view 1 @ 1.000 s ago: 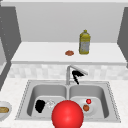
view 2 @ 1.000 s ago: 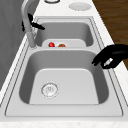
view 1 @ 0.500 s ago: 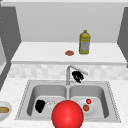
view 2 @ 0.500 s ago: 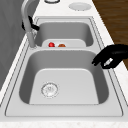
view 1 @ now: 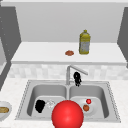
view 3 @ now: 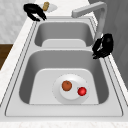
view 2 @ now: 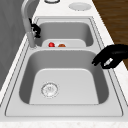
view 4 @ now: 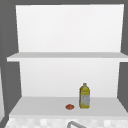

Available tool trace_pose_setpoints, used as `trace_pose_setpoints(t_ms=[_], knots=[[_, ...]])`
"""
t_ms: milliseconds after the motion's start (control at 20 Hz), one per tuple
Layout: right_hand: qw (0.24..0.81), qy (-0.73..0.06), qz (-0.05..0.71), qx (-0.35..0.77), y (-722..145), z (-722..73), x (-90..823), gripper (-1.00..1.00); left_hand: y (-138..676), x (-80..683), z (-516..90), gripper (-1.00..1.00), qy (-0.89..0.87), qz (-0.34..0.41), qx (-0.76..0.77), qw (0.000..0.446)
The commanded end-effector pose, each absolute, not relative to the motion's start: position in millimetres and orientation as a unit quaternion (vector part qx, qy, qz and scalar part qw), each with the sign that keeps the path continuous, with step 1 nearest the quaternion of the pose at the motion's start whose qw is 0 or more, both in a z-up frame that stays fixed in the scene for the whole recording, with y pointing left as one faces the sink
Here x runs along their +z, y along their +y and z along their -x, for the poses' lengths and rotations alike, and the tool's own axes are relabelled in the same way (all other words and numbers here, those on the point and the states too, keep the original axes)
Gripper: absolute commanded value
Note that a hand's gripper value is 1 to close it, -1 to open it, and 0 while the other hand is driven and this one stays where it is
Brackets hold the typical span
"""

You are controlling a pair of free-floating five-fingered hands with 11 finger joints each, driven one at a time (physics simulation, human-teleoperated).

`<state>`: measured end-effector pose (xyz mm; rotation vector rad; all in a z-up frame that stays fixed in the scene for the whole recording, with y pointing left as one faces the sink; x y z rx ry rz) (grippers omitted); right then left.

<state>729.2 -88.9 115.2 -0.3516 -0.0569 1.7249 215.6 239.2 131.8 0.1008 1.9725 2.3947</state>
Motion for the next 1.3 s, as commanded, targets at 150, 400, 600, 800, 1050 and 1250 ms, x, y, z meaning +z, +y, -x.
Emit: trace_pose_setpoints(t_ms=[150, 400, 600, 800, 1050, 1250], knots=[[0.651, -0.114, 0.108, 0.742, -109, -719, 96, 1.00, 239, 132, -216, 0.00, 0.635, -0.032, 0.771, 0.019], [0.587, -0.233, 0.116, 0.767, -121, -713, 90, 1.00, 239, 132, -216, 0.00, 0.635, -0.032, 0.771, 0.019], [0.593, -0.276, 0.081, 0.752, -137, -724, 88, 1.00, 239, 132, -216, 0.00, 0.635, -0.032, 0.771, 0.019], [0.589, -0.317, 0.061, 0.741, -148, -718, 84, 1.00, 239, 132, -216, 0.00, 0.635, -0.032, 0.771, 0.019], [0.577, -0.370, 0.057, 0.726, -153, -699, 71, 1.00, 239, 132, -216, 0.00, 0.635, -0.032, 0.771, 0.019], [0.552, -0.386, 0.131, 0.727, -151, -695, 100, 1.00, 239, 132, -216, 0.00, 0.635, -0.032, 0.771, 0.019]])
